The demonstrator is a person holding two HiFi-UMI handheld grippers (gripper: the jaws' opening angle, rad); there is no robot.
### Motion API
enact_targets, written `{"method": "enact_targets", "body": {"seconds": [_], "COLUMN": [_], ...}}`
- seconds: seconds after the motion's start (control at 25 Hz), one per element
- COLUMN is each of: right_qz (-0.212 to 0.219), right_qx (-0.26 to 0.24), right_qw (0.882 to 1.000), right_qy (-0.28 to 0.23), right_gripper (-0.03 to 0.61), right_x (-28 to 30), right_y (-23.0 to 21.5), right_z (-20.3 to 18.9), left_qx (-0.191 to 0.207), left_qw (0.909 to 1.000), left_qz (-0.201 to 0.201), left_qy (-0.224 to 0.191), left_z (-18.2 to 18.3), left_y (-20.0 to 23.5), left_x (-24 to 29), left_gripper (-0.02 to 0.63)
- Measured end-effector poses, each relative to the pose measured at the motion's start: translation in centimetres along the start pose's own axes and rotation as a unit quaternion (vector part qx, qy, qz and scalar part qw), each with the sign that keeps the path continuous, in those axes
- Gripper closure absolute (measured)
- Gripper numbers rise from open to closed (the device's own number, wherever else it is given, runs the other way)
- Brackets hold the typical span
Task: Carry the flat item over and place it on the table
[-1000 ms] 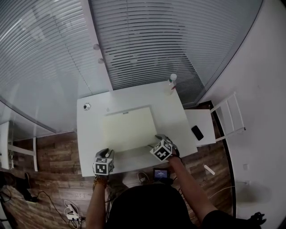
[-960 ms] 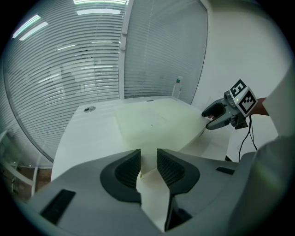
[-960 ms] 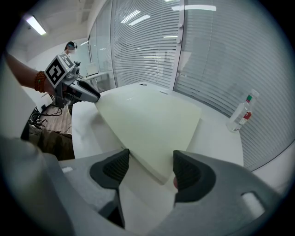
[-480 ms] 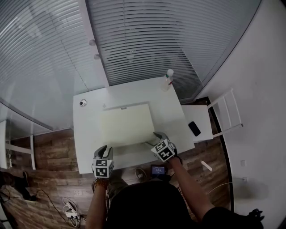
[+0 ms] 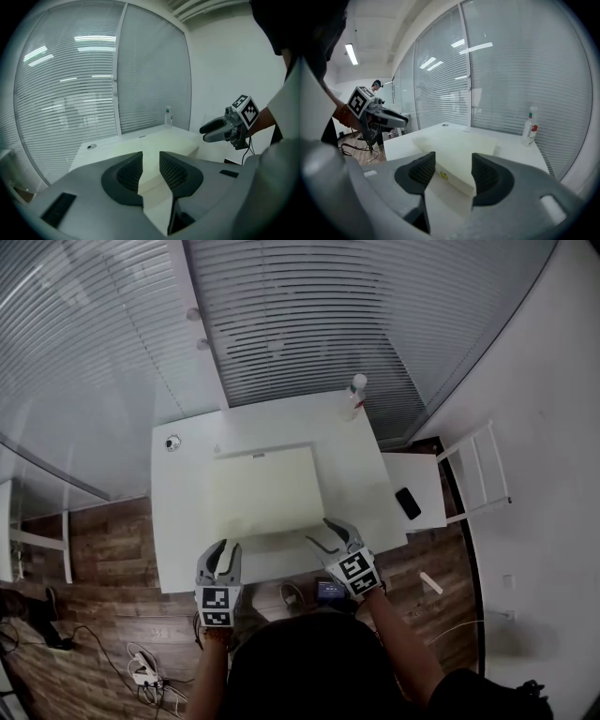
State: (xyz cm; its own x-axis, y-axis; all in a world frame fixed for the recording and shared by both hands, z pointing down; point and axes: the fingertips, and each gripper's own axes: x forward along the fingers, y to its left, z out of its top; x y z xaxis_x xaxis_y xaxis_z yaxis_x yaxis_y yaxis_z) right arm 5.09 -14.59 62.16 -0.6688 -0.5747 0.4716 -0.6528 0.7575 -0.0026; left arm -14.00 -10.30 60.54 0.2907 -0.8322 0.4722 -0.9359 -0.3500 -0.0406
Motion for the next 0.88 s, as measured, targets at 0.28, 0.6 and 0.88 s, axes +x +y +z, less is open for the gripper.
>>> {"method": "enact_targets", "body": {"seconds": [0.28, 0.6, 0.88], "right_qz": [0.0, 0.013, 0.011], "right_qx": [0.012, 0.002, -0.03], "right_qw": [0.997, 0.987, 0.98], "right_qy": [-0.082, -0.16, -0.198], "right_gripper": [0.426, 0.44, 0.44], "right_x": [-1.4, -3.6, -6.0], "right_y": [-0.2, 0.7, 2.3], "right_z": [4.9, 11.3, 15.5], "left_qx": [0.029, 0.056, 0.073], "left_qw": [0.9992, 0.9955, 0.9904], "left_qz": [-0.013, -0.009, 0.001], "left_qy": [-0.024, -0.076, -0.118], "left_z": [3.3, 8.7, 12.3], "left_y": [-1.8, -2.9, -3.9], "left_x": [-0.2, -1.2, -2.7], "left_gripper": [0.494, 0.494, 0.494]}}
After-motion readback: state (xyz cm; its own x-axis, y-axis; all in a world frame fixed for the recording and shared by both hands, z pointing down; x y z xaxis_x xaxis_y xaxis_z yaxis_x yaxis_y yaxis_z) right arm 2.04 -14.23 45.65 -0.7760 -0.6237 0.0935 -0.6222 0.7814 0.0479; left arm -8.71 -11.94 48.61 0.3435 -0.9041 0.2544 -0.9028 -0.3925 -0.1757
